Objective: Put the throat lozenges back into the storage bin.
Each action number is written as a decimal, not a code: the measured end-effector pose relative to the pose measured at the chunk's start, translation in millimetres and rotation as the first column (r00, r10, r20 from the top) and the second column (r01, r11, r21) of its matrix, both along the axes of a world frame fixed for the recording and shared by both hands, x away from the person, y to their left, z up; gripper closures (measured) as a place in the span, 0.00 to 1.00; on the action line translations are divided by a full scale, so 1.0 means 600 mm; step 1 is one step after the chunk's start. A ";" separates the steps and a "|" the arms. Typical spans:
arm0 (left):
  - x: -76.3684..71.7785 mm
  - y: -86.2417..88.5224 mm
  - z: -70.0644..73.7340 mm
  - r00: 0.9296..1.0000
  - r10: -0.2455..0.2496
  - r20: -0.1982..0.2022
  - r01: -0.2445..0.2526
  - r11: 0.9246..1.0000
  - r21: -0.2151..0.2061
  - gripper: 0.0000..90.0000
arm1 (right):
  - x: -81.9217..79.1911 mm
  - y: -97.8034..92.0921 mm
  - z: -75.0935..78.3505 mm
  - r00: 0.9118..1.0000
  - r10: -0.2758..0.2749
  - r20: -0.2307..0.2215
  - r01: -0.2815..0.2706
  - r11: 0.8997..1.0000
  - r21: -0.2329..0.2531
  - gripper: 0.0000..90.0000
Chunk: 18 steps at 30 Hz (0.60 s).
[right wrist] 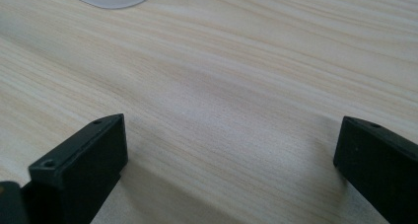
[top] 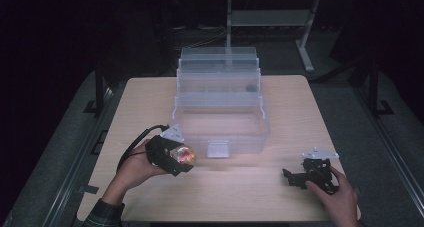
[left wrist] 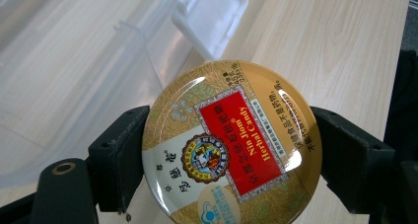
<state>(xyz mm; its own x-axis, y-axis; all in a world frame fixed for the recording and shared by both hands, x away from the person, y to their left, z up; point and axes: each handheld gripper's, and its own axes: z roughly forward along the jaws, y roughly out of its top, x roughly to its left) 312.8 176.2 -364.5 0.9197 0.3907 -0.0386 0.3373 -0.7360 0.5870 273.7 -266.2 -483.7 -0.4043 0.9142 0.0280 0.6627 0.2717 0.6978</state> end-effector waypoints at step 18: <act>0.023 -0.006 0.027 1.000 -0.004 0.016 0.004 1.000 0.001 0.22 | 0.000 0.000 0.000 1.000 0.000 -0.001 0.000 1.000 0.002 0.00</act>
